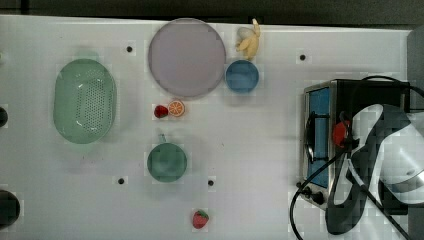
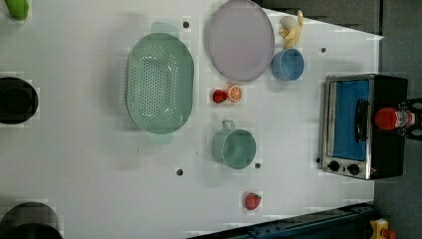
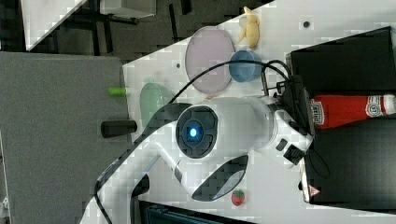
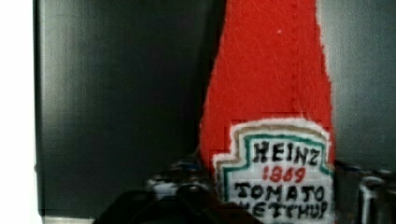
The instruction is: Pick Ketchup from oven and place it on table.
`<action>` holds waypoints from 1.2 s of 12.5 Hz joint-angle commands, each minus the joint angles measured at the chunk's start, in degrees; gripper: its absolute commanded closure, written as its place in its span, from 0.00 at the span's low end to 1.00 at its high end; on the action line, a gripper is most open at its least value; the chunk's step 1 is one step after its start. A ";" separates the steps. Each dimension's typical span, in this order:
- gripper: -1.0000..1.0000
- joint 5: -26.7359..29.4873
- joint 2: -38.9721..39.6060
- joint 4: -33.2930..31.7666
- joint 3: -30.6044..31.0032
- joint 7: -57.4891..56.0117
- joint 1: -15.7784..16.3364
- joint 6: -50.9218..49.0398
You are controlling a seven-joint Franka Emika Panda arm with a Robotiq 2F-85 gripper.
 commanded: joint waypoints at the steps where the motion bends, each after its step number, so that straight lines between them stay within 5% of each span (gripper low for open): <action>1: 0.36 0.10 -1.49 0.64 -0.31 1.40 -0.44 0.54; 6: 0.36 -2.73 -3.58 6.45 -0.26 -1.37 1.47 -2.18; 15: 0.36 -7.44 -16.19 13.73 7.87 -3.13 13.01 -26.23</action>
